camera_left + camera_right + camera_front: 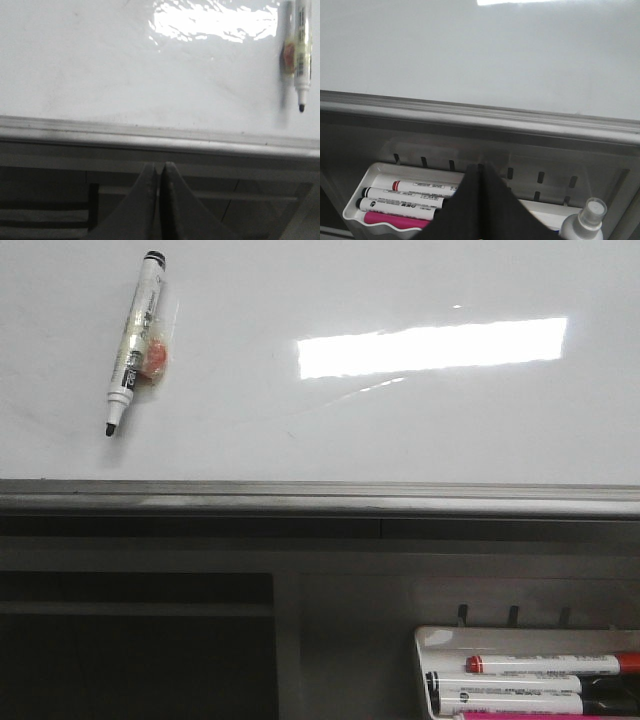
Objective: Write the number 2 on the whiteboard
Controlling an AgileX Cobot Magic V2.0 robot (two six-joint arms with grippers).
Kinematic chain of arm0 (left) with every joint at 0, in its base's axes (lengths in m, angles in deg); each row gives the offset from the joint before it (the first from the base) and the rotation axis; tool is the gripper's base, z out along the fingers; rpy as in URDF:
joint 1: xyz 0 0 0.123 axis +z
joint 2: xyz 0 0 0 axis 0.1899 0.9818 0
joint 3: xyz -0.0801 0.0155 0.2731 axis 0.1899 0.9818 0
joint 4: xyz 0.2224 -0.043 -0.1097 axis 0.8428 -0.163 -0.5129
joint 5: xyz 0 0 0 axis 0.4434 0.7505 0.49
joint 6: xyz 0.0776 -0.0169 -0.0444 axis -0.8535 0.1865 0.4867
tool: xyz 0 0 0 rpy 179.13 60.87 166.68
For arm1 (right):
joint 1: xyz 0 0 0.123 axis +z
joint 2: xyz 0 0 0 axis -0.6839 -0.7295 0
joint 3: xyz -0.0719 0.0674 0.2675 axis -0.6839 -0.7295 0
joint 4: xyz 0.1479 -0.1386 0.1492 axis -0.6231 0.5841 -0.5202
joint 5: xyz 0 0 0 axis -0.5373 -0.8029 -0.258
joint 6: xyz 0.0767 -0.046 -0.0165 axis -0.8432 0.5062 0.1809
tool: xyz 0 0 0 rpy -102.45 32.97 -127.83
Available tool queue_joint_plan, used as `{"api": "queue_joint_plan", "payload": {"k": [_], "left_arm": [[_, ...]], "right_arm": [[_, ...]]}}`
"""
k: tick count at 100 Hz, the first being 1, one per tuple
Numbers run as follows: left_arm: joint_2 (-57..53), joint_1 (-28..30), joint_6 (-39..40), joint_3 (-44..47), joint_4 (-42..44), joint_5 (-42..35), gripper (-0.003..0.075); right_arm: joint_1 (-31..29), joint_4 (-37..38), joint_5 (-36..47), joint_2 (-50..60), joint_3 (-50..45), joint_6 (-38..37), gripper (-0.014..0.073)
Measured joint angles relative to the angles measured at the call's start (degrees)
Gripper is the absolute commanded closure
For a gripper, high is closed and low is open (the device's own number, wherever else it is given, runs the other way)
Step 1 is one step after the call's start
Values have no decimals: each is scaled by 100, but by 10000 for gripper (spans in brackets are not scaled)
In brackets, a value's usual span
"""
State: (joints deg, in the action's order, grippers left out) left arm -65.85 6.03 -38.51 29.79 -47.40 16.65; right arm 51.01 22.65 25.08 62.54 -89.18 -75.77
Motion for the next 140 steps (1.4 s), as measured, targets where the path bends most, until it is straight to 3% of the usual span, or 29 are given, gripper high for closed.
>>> {"api": "queue_joint_plan", "payload": {"k": [18,43,57,67,76,80,91,99,115,140], "left_arm": [[0,0,0,0,-1867,-297,741],[0,0,3,0,-4278,-705,741],[0,0,3,-37,-4610,-663,741],[0,0,-233,-403,-4166,-179,740],[228,0,-569,-1068,-3363,441,701],[427,0,-726,-1363,-3029,767,649],[1291,0,-1306,-2266,-2265,1619,376],[2052,0,-1669,-2762,-2083,2055,241],[3451,-28,-2340,-3522,-2234,2417,295],[5319,-955,-3051,-4240,-2520,2073,332]], "right_arm": [[0,-15,472,0,0,-136,664],[0,-2322,3016,0,0,-824,664],[0,-3063,3506,0,0,-1119,664],[0,-3008,2681,0,280,-1187,657],[0,-2487,1622,0,830,-1187,555],[0,-2284,1144,-26,1059,-1173,470],[0,-2058,215,-306,1681,-840,228],[0,-1999,-206,-582,2033,-640,148],[0,-1962,-708,-1177,2478,-443,144],[0,-1951,-775,-1684,2659,-60,144]]}}
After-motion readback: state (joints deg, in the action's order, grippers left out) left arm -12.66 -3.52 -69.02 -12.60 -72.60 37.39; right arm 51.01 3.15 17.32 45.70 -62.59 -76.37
